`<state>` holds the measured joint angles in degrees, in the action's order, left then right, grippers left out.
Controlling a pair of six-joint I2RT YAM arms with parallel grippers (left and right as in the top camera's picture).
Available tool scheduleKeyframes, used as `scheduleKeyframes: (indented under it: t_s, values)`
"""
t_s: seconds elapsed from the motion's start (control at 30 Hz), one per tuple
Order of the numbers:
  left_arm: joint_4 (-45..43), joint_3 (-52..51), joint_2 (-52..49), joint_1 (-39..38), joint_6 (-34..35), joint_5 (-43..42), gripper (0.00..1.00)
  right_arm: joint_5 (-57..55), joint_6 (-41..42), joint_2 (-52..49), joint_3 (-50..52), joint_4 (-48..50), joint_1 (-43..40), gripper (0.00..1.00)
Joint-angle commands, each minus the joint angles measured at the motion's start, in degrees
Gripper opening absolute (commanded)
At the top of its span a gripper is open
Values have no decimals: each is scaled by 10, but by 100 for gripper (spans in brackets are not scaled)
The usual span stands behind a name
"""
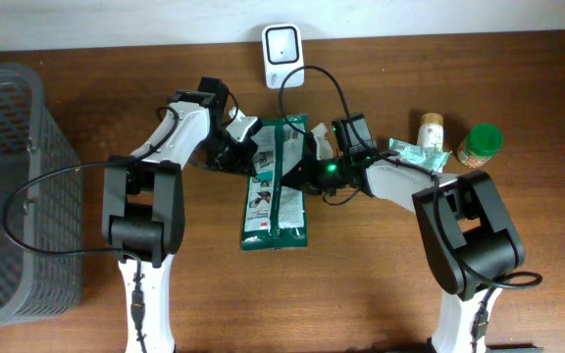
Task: Scan the item barcode
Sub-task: 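Lift the green packet with both grippers, then release the left gripper, then carry the green packet with the right gripper toward the scanner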
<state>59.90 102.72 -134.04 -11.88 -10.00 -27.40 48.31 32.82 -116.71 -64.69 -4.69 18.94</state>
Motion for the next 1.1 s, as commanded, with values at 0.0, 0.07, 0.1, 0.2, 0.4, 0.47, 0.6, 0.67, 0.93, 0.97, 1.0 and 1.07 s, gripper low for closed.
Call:
scheduleKeyframes:
  t_s: [0.0, 0.07, 0.1, 0.2, 0.4, 0.47, 0.6, 0.67, 0.93, 0.97, 1.0, 1.07]
  values:
    - [43, 35, 8, 10, 3, 78, 2, 27, -39, -6, 0, 0, 1, 4]
    - [59, 69, 39, 20, 12, 100, 3, 28, -39, -6, 0, 0, 1, 4]
    - [60, 79, 57, 25, 26, 112, 4, 29, -40, -6, 0, 0, 1, 4]
    - [59, 101, 140, 52, 68, 155, 13, 53, -63, -6, 0, 0, 0, 4]
    - [46, 103, 242, 113, 75, 179, 30, 115, -156, 49, -2, -5, -1, 4]
    - [49, 103, 246, 128, 74, 185, 38, 129, -193, 93, -2, -33, -6, 4]
    - [42, 104, 248, 160, 74, 204, 93, 130, -267, 200, -2, -132, -37, 4]
    - [40, 104, 248, 173, 74, 204, 99, 130, -280, 242, -2, -153, -41, 4]
    - [40, 104, 248, 179, 74, 204, 99, 150, -261, 325, -2, -162, -41, 4]
    - [40, 104, 248, 179, 74, 204, 99, 160, -261, 325, -2, -162, -41, 4]
    - [40, 104, 248, 179, 74, 204, 99, 160, -259, 325, -2, -162, -41, 4]
    - [40, 104, 248, 179, 74, 204, 99, 160, -245, 325, -15, -162, -41, 4]
